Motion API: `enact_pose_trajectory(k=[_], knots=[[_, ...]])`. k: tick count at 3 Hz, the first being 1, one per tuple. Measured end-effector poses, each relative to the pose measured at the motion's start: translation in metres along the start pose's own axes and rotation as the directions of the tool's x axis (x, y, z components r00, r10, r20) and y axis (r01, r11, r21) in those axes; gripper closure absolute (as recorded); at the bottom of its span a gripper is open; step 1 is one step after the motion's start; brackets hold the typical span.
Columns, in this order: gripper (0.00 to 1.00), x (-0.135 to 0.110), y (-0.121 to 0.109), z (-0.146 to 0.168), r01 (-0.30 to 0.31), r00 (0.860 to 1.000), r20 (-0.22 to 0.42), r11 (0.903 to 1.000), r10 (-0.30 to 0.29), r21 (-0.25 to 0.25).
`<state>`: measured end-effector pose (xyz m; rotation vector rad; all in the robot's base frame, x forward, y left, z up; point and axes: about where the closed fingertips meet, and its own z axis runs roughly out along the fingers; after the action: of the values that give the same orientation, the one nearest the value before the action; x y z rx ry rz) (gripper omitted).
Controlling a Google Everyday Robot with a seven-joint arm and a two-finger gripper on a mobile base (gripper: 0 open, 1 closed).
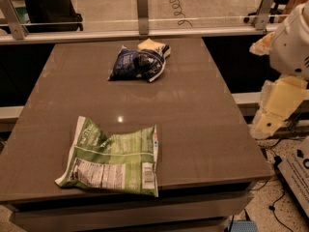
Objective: Move green jalapeno chip bag near blue chip bag
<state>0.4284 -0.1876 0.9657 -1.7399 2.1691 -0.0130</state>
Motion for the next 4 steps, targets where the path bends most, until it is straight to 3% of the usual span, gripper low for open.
enact_pose_trajectory(k=[1, 2, 4], knots=[[0.0, -0.043, 0.03, 0.021, 0.016, 0.991, 0.134, 0.9988, -0.01, -0.046], [0.0, -0.083, 0.059, 0.041, 0.047, 0.968, 0.248, 0.9956, -0.026, -0.081], [0.0, -0.136, 0.107, 0.091, 0.078, 0.925, 0.38, 0.9856, -0.016, -0.15]])
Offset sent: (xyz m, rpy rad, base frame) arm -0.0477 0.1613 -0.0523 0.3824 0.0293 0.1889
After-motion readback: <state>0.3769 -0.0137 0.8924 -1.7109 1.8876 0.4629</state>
